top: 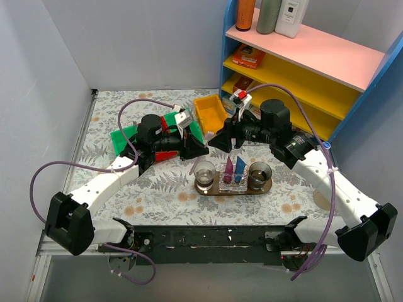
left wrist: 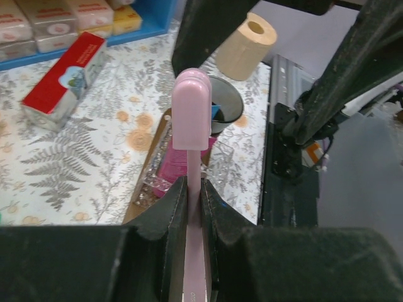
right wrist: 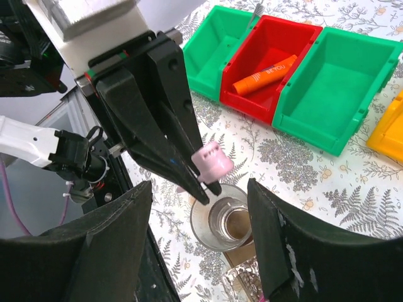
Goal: Prepare toiletry sets of a toothbrush and toothpaste on the tray
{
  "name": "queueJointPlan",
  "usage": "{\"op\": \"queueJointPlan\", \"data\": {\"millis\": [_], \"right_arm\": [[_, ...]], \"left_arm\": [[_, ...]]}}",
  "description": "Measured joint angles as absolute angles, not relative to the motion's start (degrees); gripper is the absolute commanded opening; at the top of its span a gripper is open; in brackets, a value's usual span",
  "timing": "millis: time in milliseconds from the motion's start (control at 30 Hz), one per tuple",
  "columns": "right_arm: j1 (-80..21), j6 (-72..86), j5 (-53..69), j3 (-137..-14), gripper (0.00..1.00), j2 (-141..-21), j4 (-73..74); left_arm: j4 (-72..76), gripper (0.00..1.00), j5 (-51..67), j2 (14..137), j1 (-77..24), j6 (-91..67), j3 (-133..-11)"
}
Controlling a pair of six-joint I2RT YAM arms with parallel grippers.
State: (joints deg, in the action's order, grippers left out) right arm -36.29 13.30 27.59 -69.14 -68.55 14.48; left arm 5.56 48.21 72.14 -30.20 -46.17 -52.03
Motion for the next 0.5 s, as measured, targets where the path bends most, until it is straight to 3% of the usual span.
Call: {"op": "queueJointPlan", "data": {"millis": [400, 500], "right_arm": [[-36.3, 13.3, 31.0, -70.7, 0.5, -71.5, 13.4], [-36.3, 13.4, 32.0, -70.7, 0.5, -71.6, 13.1]], "left_arm": [[6.3, 0.0, 55.7, 73.1, -31.8, -48.9, -52.4], [6.6, 0.0, 56.2, 73.1, -31.8, -49.3, -52.4]]}}
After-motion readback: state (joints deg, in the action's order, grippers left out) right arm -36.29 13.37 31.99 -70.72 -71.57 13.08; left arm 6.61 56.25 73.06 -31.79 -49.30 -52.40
